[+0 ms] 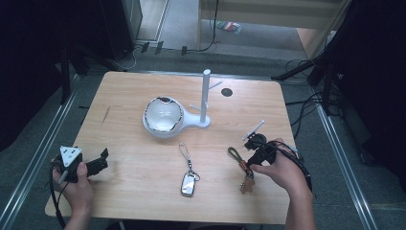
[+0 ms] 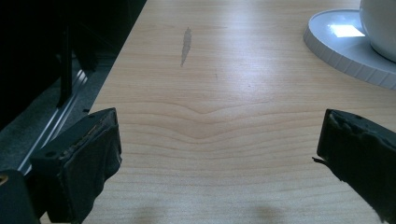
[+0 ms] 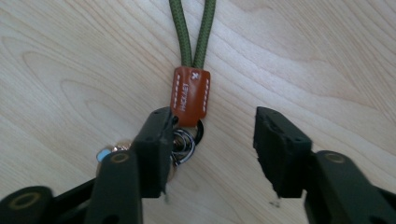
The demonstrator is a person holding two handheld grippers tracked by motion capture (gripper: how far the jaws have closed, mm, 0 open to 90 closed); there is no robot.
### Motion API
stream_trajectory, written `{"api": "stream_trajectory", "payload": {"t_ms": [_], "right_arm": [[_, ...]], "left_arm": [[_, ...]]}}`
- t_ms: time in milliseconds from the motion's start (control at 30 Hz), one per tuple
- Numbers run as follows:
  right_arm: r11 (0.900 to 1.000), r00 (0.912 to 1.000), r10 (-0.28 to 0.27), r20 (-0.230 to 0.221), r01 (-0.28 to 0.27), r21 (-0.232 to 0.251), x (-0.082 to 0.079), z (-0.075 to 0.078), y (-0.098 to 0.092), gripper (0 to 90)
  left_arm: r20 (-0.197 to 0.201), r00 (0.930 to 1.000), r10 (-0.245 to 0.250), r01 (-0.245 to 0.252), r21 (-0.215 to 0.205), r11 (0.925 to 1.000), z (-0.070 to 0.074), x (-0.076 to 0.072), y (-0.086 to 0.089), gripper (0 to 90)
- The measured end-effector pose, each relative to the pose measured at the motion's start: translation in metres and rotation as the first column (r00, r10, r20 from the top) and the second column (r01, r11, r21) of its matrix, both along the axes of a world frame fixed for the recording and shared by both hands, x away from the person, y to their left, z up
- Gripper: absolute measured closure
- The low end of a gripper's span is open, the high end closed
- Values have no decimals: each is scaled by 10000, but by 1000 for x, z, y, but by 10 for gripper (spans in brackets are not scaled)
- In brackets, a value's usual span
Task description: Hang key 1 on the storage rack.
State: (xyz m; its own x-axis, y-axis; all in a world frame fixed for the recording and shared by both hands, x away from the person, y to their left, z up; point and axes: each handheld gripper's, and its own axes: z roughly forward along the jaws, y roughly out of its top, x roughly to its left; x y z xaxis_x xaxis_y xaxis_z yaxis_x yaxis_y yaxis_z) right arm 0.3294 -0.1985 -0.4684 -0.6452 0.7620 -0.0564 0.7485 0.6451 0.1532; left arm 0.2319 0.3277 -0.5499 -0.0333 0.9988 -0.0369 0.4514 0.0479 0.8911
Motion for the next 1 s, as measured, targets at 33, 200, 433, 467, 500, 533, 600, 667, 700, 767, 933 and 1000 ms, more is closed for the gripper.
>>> {"api": "stream_trajectory", "payload": {"t_ms": [33,200,433,467,500,533,600,667,700,767,933,1000], "right_arm": [[10000,10000,5,-78,-5,1,2,-4,4,518],[9997,9997,-50,-255,44,-219,5,-13,9,531],[9987,9985,-438,-331,446,238,7,-17,11,599],[9986,9984,-431,-359,441,291,8,-18,11,600],[9985,9982,-456,-395,468,294,8,-20,12,597],[9982,9976,-521,-455,533,271,8,-21,12,592],[9976,9966,-647,-509,659,229,9,-24,13,597],[9977,9963,-634,-573,647,217,9,-27,14,616],[9975,9962,-650,-587,664,221,9,-28,15,624],[9979,9967,-602,-552,614,211,10,-30,15,638],[9974,9966,-714,-407,719,91,9,-33,17,668],[9973,9967,-728,-364,732,105,9,-33,17,672]], "left_arm": [[26,10000,-21,21,-23,10000,0,0,0,0],[9,9999,-103,103,-71,9999,0,0,0,0],[-70,9999,-100,100,-56,9999,0,1,0,0],[-95,9999,-111,110,-62,9999,0,1,0,0],[-106,9999,-121,120,-62,9999,0,1,0,0],[-100,9999,-105,104,-84,9999,0,1,0,0],[-122,9998,-137,136,-108,9998,0,1,1,0],[-156,9997,-184,181,-139,9997,0,1,1,0],[-164,9996,-241,239,-139,9996,0,1,1,0],[-160,9996,-237,234,-137,9996,0,2,1,0],[-178,9996,-239,236,-183,9996,0,2,1,0],[-170,9996,-246,243,-198,9995,0,2,1,0]]}}
